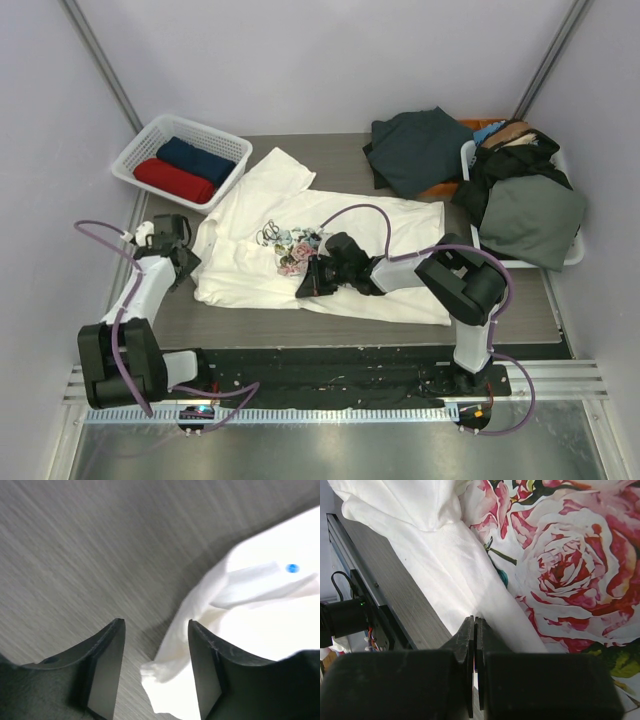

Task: Roll the t-shirts
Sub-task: Fold the T-shirt at the center of the board.

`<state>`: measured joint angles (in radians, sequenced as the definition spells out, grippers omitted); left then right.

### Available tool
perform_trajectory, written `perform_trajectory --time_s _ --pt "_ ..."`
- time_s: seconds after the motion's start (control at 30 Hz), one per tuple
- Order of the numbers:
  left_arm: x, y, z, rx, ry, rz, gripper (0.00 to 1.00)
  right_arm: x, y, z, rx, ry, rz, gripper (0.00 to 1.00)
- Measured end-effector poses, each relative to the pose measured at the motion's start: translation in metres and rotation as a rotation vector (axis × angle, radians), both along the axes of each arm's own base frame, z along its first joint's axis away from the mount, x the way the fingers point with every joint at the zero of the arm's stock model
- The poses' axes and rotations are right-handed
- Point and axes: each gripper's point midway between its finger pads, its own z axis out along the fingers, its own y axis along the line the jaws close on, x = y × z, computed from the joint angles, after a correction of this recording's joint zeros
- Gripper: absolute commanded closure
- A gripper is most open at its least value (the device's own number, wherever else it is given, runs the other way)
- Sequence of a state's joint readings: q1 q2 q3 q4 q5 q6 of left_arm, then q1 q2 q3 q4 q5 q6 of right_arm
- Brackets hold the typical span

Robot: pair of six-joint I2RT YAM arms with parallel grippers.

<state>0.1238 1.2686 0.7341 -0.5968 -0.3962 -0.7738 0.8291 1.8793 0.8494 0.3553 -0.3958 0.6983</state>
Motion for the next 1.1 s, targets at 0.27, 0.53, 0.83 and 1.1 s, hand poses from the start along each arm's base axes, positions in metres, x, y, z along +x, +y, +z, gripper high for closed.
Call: perform_trajectory --time_s 0.27,0.53,0.83,1.1 --pt "0.039 -0.03 0.041 -0.085 -0.258 -0.145 0.3 0.0 0.0 0.001 0.0 -0.004 0.001 0.97" --pt "0.063 -0.117 0.066 -0.215 -0.405 -0.478 0.28 -0.003 -0.021 0.033 -0.064 -0.055 -0.02 0.59" --pt "0.076 -0.159 -0.012 -0.348 -0.184 -0.576 0.32 0.013 -0.086 0.108 -0.129 -0.22 -0.271 0.66" --pt "0.099 -0.162 -0.023 -0.338 -0.16 -0.571 0.32 0.03 -0.26 0.099 -0.483 -0.196 -0.799 0.47"
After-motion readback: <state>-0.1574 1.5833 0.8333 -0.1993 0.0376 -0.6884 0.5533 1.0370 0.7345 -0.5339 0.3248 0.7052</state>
